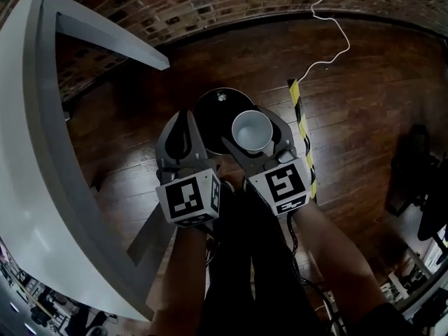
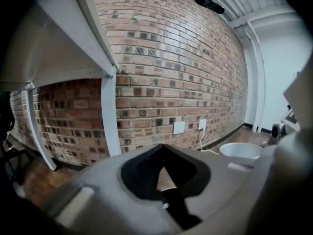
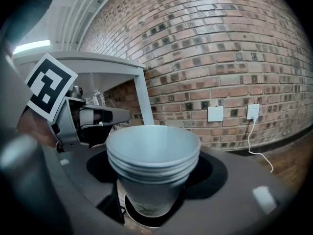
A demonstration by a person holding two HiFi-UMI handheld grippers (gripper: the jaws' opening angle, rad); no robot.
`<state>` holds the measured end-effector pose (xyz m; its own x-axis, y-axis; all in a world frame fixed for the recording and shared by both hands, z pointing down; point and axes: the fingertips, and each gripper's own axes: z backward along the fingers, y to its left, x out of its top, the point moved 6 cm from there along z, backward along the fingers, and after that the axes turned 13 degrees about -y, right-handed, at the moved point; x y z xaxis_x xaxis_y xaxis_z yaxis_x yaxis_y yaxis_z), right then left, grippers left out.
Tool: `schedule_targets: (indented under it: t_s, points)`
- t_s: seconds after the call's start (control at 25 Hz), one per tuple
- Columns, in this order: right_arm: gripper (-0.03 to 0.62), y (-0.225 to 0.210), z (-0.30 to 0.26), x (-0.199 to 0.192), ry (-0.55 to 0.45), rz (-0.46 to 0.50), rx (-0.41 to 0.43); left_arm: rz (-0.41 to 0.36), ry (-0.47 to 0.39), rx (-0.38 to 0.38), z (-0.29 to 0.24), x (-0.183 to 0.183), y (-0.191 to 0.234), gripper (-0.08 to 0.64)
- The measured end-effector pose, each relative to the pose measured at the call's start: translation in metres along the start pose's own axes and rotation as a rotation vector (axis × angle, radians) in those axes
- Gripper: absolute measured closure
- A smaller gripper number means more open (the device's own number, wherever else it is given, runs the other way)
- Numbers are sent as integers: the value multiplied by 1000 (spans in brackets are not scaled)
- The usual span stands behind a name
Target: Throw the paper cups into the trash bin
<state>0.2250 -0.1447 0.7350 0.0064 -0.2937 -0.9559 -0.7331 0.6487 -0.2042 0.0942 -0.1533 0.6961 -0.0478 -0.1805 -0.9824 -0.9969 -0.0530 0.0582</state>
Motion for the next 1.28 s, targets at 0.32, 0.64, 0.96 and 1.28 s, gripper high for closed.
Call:
schedule_targets:
  t_s: [0.32, 0.64, 0.96, 1.28]
  points:
    - [236, 6, -28, -60, 98, -9, 41, 15, 163, 30, 13, -74, 18, 555]
    - [235, 12, -39, -94, 149, -16, 25, 69, 234, 85, 27, -103, 32, 555]
    - [232, 9, -40, -106, 210, -18, 25, 79, 241, 65, 30, -105, 22, 555]
    - [200, 12, -41, -124, 283, -21, 36, 77, 249, 73, 31, -105, 22, 555]
